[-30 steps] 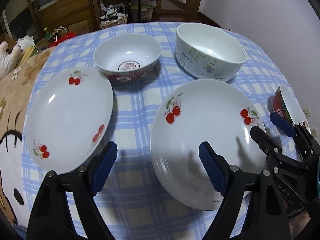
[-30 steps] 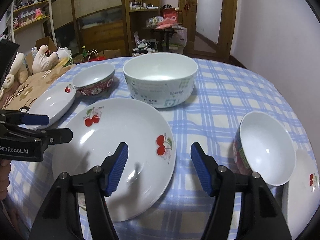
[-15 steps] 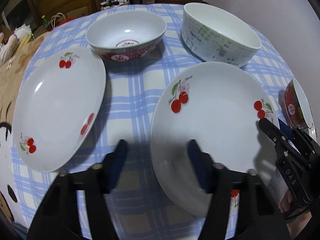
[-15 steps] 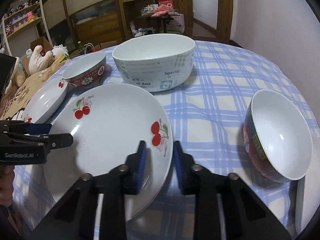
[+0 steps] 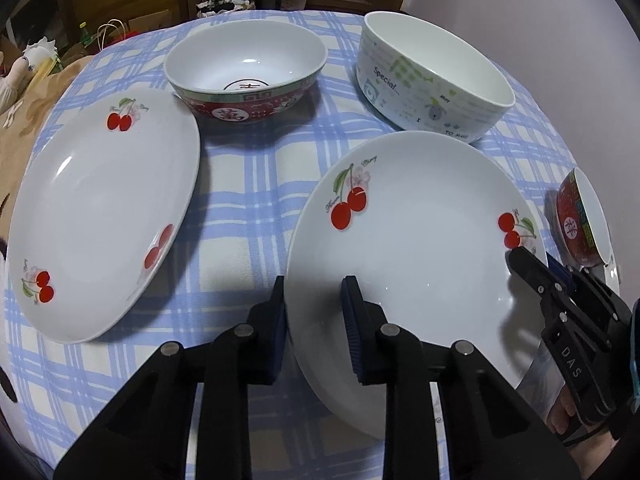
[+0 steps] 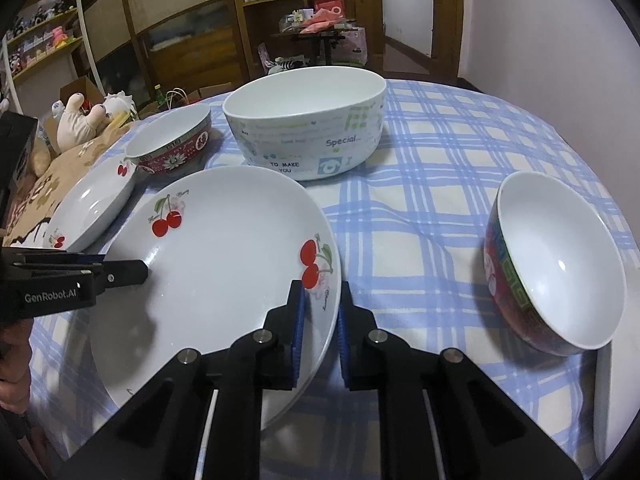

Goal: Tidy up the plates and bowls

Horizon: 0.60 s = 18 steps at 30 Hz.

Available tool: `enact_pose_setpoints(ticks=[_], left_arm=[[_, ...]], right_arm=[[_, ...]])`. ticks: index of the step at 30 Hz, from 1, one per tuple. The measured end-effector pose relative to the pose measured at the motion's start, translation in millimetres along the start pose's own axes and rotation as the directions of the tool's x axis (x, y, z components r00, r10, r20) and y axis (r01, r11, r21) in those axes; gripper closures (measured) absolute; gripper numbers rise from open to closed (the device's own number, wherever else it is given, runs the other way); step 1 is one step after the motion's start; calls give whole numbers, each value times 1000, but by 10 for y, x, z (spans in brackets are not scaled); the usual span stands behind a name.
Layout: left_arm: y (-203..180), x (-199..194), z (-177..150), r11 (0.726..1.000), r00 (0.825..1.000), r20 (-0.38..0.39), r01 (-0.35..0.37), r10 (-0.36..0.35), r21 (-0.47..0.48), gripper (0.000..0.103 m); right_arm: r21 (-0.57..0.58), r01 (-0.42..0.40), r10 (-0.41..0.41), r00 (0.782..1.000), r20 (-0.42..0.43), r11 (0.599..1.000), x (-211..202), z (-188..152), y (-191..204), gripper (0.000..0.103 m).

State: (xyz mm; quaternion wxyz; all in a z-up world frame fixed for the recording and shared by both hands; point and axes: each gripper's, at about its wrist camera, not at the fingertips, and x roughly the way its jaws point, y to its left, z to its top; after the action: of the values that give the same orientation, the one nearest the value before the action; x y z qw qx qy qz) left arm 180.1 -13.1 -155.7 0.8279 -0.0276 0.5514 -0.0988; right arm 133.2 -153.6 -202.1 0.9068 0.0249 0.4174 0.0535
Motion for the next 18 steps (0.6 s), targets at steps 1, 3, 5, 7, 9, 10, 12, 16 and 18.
enact_pose_setpoints(ticks=[1,3,5,7,9,10,12,16,18], left_arm=[[5,2,8,1000,1000,4,1,-1,-4,78],[31,-16,9,1000,1000,6,3,-3,-11,78],[34,-34,-6,1000,1000,-1,-6,6,-28,78],[24,-59,-20,999,1000,-8,-1,1,-35,79],[1,-91,-36,999,1000,-2,2,-2,-36,79],[-21,-118,-42,999,1000,4,2,-2,-34,79],[-35,-180,-61,1000,1000,20,7,-7,-26,80],[-81,-288,-84,999,999,38,37,-36,-26,81],[-131,-322,-101,999,998,43,39,-38,-16,81]], right_arm=[[1,1,-1,1000,1,1000,-5,-3,0,87],[9,-2,2,1000,5,1000,-24,-7,-5,87],[25,-12,12,1000,3,1000,-49,-1,-22,88],[33,-18,18,1000,2,999,-73,1,-40,89],[36,-19,19,1000,11,999,-127,-1,-49,89],[38,-20,19,1000,17,999,-156,-2,-54,90],[47,-21,19,999,28,999,-231,3,-71,90],[65,-19,16,999,34,998,-357,-18,-115,90],[66,-10,8,999,38,998,-438,-57,-126,90]])
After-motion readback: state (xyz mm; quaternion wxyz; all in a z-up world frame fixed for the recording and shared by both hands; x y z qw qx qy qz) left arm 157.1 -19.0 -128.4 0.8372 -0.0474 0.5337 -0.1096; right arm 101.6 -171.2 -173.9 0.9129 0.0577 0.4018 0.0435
